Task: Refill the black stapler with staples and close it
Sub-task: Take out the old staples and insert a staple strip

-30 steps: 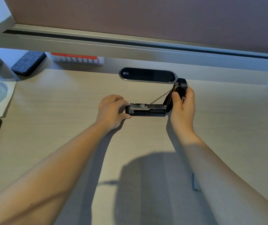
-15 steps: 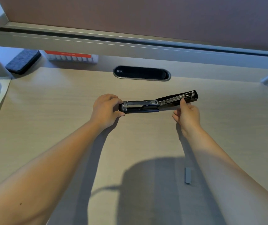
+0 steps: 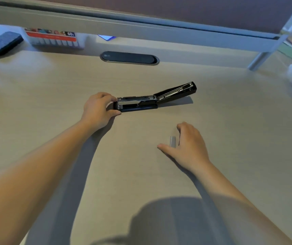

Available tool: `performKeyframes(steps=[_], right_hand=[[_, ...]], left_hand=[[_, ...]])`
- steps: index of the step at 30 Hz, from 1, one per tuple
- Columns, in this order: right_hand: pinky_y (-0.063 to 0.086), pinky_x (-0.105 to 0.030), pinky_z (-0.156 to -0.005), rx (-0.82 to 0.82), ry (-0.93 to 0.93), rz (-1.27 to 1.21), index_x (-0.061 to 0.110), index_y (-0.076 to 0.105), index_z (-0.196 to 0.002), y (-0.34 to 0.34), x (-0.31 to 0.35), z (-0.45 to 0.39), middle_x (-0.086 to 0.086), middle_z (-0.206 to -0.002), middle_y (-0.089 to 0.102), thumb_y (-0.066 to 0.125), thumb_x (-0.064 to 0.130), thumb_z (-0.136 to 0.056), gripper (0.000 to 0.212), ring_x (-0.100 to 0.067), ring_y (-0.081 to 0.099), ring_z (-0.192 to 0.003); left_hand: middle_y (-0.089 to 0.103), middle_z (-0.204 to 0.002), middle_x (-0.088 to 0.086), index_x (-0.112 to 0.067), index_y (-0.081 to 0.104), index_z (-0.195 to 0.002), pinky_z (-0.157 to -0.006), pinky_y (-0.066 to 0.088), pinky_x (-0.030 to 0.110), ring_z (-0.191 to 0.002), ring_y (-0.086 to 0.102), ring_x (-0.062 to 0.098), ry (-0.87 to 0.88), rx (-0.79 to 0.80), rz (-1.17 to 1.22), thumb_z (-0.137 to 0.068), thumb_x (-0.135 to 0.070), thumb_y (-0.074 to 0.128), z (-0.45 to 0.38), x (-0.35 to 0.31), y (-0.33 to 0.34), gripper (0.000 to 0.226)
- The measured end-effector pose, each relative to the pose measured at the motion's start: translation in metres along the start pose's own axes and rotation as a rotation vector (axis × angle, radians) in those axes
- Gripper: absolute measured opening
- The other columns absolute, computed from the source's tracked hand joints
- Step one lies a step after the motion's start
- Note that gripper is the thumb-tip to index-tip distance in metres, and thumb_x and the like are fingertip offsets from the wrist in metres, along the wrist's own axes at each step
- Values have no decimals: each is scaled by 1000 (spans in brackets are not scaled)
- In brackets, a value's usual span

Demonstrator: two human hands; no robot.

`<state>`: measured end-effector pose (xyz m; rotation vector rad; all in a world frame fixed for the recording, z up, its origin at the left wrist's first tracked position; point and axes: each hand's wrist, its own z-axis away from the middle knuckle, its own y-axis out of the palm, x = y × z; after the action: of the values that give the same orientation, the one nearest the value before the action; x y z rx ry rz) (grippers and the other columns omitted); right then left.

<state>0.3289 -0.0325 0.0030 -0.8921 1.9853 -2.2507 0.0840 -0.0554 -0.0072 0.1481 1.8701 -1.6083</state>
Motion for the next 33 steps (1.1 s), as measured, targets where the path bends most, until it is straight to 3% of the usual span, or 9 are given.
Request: performKeyframes(steps=[6, 8, 11, 14, 17, 20, 23, 27, 33], right_hand=[[42, -36, -73, -210, -38, -119, 10, 51, -80, 17, -8, 12, -4, -84, 52, 61, 32, -79, 24, -26, 52, -87], [42, -37, -74, -244, -89, -152, 8, 55, -78, 21, -9, 17, -4, -84, 52, 59, 27, -82, 19, -26, 52, -88], [39, -32, -77, -249, -169, -200, 5, 60, -85, 22, -8, 32, -10, -97, 56, 59, 24, -82, 19, -24, 49, -95], [39, -31, -74, -253, -243, -292, 6, 61, -88, 18, 1, 58, -8, -92, 57, 57, 22, -83, 18, -21, 50, -89], [44, -37, -74, -233, -306, -407, 5, 61, -88, 12, 16, 84, -5, -84, 58, 56, 19, -84, 15, -21, 53, -82], [48, -42, -83, -223, -340, -457, 4, 60, -94, 11, 31, 100, -9, -90, 60, 55, 15, -85, 16, -25, 56, -89], [43, -34, -89, -232, -376, -422, 2, 59, -103, 10, 44, 104, -16, -105, 63, 51, 12, -87, 20, -26, 55, -99], [31, -18, -71, -235, -469, -298, 1, 61, -100, 13, 58, 96, -17, -105, 64, 52, 11, -87, 19, -22, 53, -94], [33, -21, -73, -146, -532, -238, 4, 61, -102, 29, 67, 85, -14, -105, 62, 52, 15, -86, 21, -18, 50, -90]], left_hand=[[49, -131, 16, -10, 56, -115, -103, 34, 44, -125, 37, 32, 33, -36, 5, -77, -25, 63, 17, 1, 6, 41], [49, -129, 17, -11, 56, -114, -102, 35, 45, -125, 37, 32, 48, -46, -17, -77, -26, 63, 25, 1, 7, 40], [50, -127, 19, -11, 56, -113, -102, 35, 46, -123, 38, 35, 52, -56, -32, -77, -27, 63, 47, -3, 8, 40], [50, -126, 19, -11, 55, -114, -100, 36, 45, -120, 40, 35, 49, -62, -42, -77, -27, 63, 80, -5, 8, 41], [51, -125, 18, -12, 55, -114, -100, 38, 45, -118, 42, 34, 60, -53, -50, -76, -28, 63, 114, -4, 6, 41], [53, -125, 16, -13, 55, -114, -100, 39, 44, -118, 43, 33, 75, -29, -74, -77, -29, 62, 144, -3, 2, 41], [52, -127, 15, -13, 55, -115, -101, 38, 43, -119, 42, 32, 90, -5, -81, -77, -29, 62, 164, -3, -1, 41], [53, -126, 14, -12, 55, -115, -101, 37, 41, -119, 43, 30, 127, 21, -89, -78, -27, 61, 177, 0, -4, 41], [56, -124, 10, -15, 56, -114, -100, 37, 41, -119, 45, 28, 159, -5, -51, -78, -27, 61, 178, 5, -1, 39]])
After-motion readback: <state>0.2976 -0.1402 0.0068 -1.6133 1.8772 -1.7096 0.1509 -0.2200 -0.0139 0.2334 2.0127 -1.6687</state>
